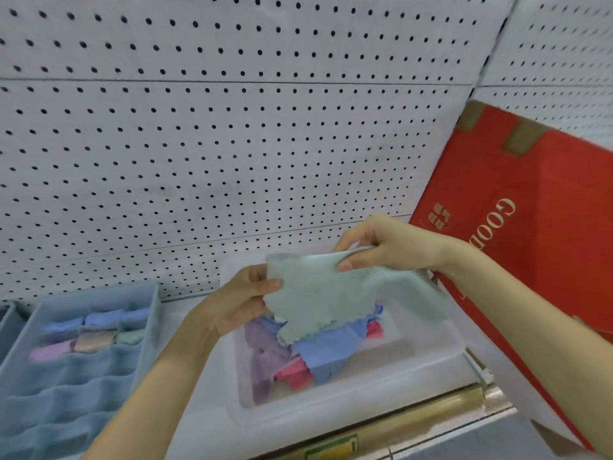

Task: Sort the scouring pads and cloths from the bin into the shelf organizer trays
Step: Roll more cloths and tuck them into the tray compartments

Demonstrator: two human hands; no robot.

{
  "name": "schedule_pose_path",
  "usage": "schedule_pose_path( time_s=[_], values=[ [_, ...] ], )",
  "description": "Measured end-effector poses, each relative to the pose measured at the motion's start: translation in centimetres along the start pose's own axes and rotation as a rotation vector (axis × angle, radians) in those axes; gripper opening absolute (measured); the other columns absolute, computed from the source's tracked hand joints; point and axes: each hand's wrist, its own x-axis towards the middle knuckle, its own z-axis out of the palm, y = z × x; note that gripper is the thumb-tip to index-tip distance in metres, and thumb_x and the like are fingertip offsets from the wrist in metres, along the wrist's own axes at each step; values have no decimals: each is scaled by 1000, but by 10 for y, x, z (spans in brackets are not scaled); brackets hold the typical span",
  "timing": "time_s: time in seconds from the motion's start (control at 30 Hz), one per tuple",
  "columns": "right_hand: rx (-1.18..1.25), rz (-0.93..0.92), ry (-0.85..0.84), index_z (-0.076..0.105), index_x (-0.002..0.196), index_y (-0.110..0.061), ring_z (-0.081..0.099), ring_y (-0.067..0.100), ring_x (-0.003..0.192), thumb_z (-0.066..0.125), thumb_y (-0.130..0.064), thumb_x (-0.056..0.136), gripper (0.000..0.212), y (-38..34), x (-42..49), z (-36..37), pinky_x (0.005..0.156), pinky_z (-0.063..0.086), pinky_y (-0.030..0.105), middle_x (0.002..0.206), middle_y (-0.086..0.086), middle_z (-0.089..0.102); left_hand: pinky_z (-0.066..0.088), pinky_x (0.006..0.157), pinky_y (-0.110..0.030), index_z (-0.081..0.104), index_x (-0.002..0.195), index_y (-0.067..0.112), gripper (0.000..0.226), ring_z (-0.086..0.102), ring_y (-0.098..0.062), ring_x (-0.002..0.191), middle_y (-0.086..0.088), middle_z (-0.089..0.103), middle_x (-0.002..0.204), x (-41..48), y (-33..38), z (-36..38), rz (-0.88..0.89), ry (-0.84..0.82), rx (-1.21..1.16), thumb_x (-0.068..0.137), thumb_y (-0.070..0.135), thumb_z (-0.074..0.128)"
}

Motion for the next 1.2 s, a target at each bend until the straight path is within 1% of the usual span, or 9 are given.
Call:
schedule_pose_path(
  time_s=[0.1, 0.27, 0.4, 0.63, 0.8, 0.9, 1.0, 1.1, 1.2],
  values=[
    [6, -11, 41, 73, 94, -13, 52, 10, 53, 68, -18, 88, 9, 5, 2, 2, 50, 38, 14, 71, 18, 65, 60, 75, -37, 78, 91, 6, 65, 70, -26, 88, -15, 73, 96, -1, 7, 11, -42, 40, 174, 38, 38, 98],
    [51, 125, 88, 71, 105, -14, 66, 3, 62, 73, -30, 84, 27, 26, 4, -10, 58, 50, 15, 71, -14, 71, 58, 71, -29, 66, 110, 7, 22, 71, -21, 90, -5, 75, 100, -7, 53, 25, 135, 253, 443, 88, 12, 64],
    [146, 312, -119, 74, 97, -10, 72, 21, 88, 86, -43, 57, 54, 63, 2, -19, 72, 57, 29, 96, 7, 75, 58, 78, -44, 63, 111, 4, 24, 71, -31, 91, -13, 72, 104, -16, 107, 35, 208, 284, 695, 89, 14, 64],
    [1034, 49, 40, 71, 112, -8, 63, 27, 112, 88, -33, 63, 57, 127, 0, 29, 87, 53, 34, 120, 14, 66, 57, 60, -22, 66, 103, 9, 14, 72, -14, 75, -2, 76, 89, -27, 145, 41, 118, 321, 646, 90, 11, 61],
    [1571, 210, 341, 75, 101, -13, 73, 16, 80, 38, -41, 98, 47, 115, 22, 74, 64, 58, 27, 89, 6, 75, 57, 56, -22, 70, 98, 6, 11, 71, -13, 69, -6, 76, 88, -20, 131, 22, 70, 509, 631, 89, 11, 65],
    [1577, 296, 300, 72, 111, -8, 69, 22, 99, 68, -43, 80, 47, 114, 25, 86, 72, 59, 32, 117, 12, 68, 57, 62, -24, 71, 100, 5, 14, 72, -16, 77, -10, 75, 94, -19, 113, 6, 21, 573, 581, 90, 13, 64],
    [1541, 318, 201, 74, 100, 0, 71, 25, 93, 96, -17, 45, 62, 113, 23, 91, 66, 59, 33, 110, 17, 70, 57, 61, -23, 70, 97, 6, 12, 72, -15, 75, -8, 76, 91, -24, 95, -6, -6, 598, 491, 91, 14, 63],
    [1438, 388, 218, 73, 98, 2, 72, 21, 86, 70, -7, 76, 24, 109, 24, 91, 64, 58, 30, 101, 16, 72, 58, 60, -23, 70, 92, 6, 10, 72, -14, 69, -9, 76, 85, -28, 83, -12, -18, 604, 425, 91, 12, 62],
    [1308, 404, 301, 62, 115, 2, 71, 23, 91, 55, -7, 91, 27, 109, 25, 86, 69, 59, 31, 111, 17, 69, 59, 63, -25, 71, 93, 4, 12, 72, -17, 72, -11, 76, 88, -35, 75, -19, -49, 595, 423, 91, 13, 63]
  ],
)
